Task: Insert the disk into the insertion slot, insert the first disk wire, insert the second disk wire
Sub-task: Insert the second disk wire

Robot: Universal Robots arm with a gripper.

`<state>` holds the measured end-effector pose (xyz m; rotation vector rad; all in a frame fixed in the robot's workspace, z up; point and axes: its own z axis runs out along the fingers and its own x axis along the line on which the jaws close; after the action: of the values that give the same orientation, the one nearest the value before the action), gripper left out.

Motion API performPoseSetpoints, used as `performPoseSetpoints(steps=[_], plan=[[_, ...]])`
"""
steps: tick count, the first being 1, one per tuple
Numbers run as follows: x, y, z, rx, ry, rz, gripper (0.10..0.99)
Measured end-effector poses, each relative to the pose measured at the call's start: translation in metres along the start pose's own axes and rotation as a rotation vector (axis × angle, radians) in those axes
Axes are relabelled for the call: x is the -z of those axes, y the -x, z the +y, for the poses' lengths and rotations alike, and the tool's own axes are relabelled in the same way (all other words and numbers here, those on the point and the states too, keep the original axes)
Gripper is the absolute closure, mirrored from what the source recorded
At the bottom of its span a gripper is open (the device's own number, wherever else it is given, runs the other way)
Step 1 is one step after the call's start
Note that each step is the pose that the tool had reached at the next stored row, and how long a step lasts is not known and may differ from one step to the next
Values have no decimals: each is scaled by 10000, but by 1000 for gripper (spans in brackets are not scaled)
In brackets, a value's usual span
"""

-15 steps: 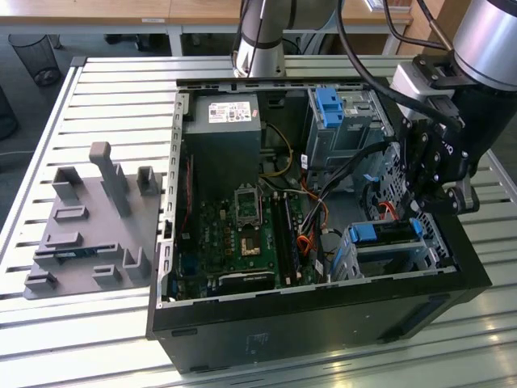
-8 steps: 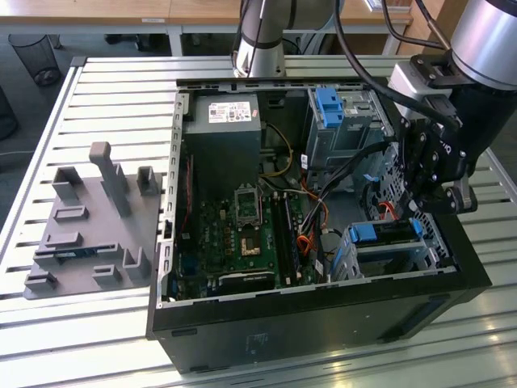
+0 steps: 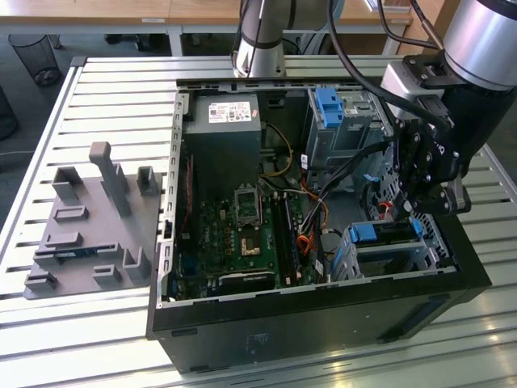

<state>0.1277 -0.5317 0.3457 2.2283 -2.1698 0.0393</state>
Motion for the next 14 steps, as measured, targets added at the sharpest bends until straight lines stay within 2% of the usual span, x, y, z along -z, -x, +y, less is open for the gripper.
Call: performPoseSetpoints(steps=[5,7,9,14], plan=[[-1,1,54,0,-1,-13,980],[7,1,63,0,-2,-56,980],[37,0,66,1,-4,-95,980],[117,6,81,-1,-4,-114,980]])
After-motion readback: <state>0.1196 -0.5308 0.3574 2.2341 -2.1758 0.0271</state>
